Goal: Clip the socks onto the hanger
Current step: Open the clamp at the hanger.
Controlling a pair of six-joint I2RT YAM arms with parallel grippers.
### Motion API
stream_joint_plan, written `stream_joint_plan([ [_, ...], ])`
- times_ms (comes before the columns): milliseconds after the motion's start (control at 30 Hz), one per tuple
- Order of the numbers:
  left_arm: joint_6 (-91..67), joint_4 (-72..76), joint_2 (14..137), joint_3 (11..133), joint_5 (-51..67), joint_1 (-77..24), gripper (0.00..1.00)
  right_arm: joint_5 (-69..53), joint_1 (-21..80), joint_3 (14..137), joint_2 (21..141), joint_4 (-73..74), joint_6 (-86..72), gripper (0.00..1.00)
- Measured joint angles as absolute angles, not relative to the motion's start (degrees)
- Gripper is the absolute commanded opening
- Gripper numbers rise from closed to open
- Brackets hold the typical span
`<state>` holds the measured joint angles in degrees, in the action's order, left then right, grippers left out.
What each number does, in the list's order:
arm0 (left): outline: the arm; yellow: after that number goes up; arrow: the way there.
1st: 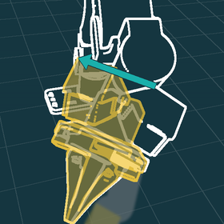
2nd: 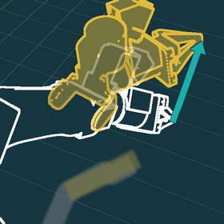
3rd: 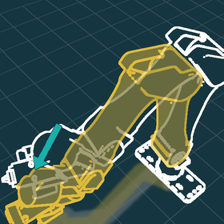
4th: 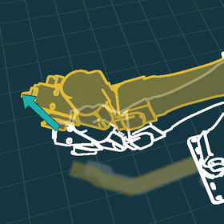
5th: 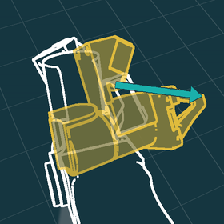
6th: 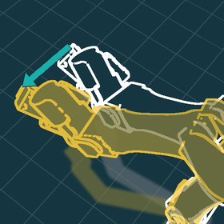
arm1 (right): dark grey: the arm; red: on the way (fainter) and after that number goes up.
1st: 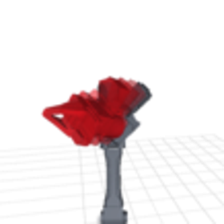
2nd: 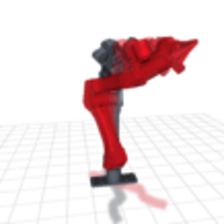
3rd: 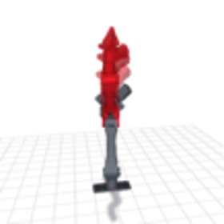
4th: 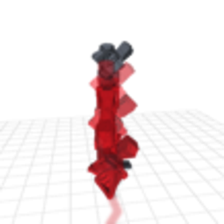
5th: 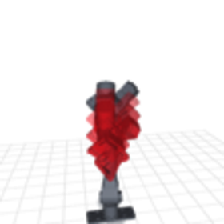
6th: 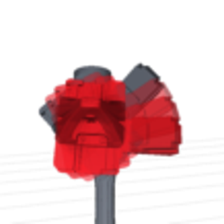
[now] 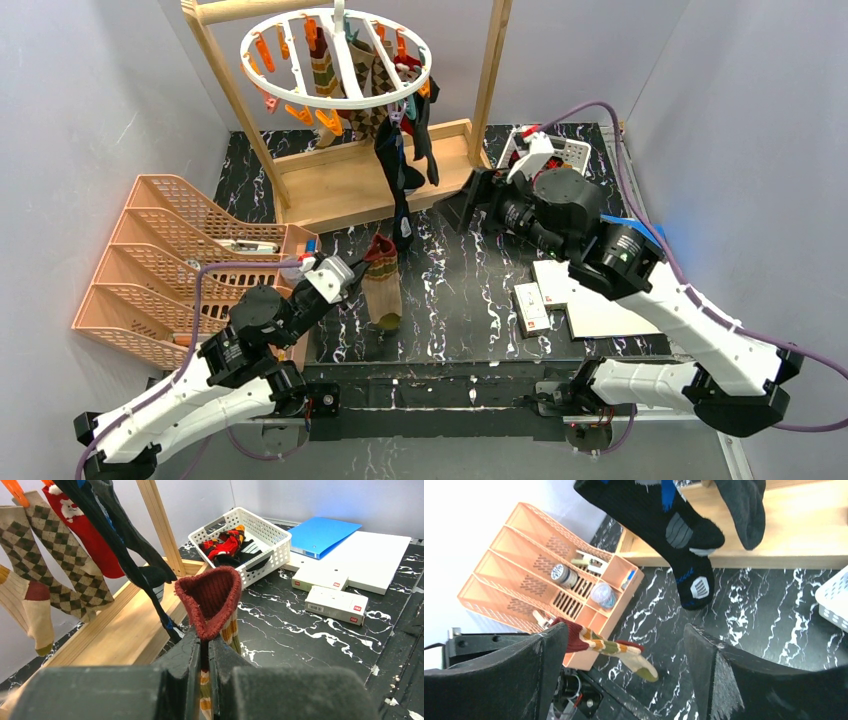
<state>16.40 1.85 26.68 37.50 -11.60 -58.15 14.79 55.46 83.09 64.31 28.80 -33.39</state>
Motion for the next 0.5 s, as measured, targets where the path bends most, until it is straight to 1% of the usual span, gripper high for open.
stream_joint_plan([
  [200, 15.84, 0.51, 24.01, 35.51, -11.55, -58.15, 0.0, 16.82, 55.46, 76.34, 58.67, 19.44, -32.84, 0.99],
  [500, 16.36, -0.25, 21.04, 34.0, -11.68, -58.15, 0.0, 18.11, 55.46, 75.96, 58.5, 13.47, -30.68, 0.99],
])
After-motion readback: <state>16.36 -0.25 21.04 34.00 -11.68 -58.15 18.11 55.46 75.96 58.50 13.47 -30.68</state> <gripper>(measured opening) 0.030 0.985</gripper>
